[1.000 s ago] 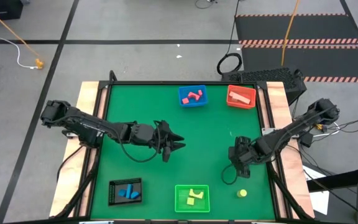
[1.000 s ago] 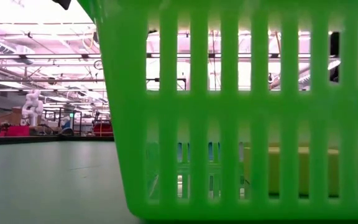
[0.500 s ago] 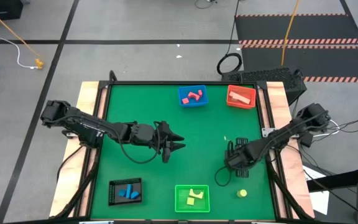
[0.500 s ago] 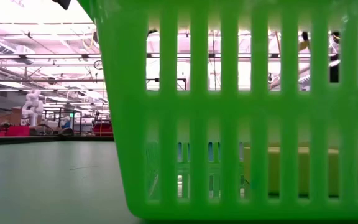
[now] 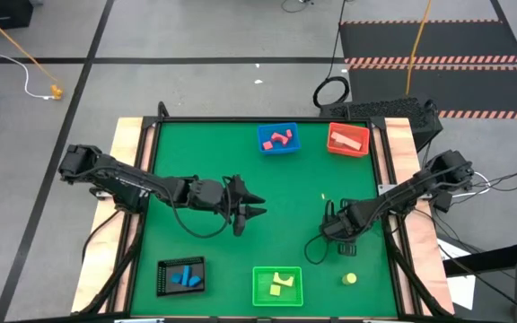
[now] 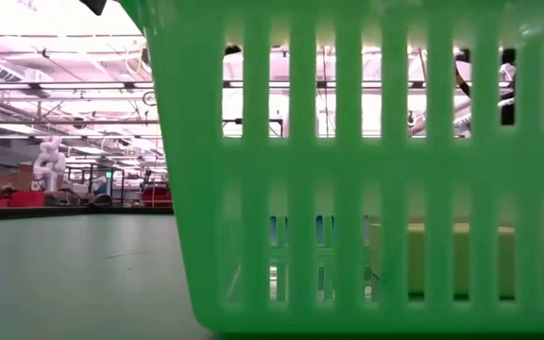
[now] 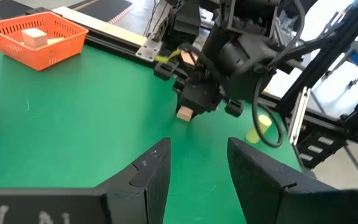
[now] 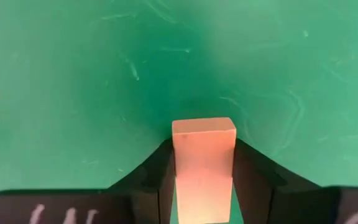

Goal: Sort & place blocks by color
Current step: Put the brown block into the orange bin

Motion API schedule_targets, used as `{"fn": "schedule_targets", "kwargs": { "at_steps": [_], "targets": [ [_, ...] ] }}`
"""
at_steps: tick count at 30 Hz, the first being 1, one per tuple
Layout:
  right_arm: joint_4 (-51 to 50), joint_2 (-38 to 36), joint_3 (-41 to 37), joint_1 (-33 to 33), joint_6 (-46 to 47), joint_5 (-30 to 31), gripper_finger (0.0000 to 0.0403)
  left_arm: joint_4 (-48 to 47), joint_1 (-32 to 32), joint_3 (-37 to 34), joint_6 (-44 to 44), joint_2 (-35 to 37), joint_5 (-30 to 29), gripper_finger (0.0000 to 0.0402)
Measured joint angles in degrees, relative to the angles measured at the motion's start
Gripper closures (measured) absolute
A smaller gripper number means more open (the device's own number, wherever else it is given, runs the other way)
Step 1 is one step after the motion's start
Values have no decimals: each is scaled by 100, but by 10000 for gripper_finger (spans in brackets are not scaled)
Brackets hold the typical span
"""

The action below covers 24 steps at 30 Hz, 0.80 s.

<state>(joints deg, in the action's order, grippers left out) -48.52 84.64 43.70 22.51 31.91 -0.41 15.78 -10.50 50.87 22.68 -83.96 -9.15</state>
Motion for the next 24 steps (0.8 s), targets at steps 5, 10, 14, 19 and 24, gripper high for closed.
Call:
{"fn": "schedule_targets", "kwargs": {
  "at_steps": [5, 10, 14, 19, 24],
  "targets": [
    [38, -6, -2, -153, 285, 325, 294, -128, 0, 0, -154, -2, 2, 243],
    [442, -264, -25, -437, 306, 1019, 294, -168, 47, 0, -171, -2, 9, 243],
    [951, -734, -26, -762, 156, 1656, 294, -246, 122, 0, -167, -4, 12, 243],
    [1601, -1437, -17, -1377, -243, 3280, 294, -241, 232, 0, -160, -4, 22, 243],
    [1703, -1928, -15, -2107, -782, 5303, 294, -267, 265, 0, -121, -3, 21, 243]
  ]
}}
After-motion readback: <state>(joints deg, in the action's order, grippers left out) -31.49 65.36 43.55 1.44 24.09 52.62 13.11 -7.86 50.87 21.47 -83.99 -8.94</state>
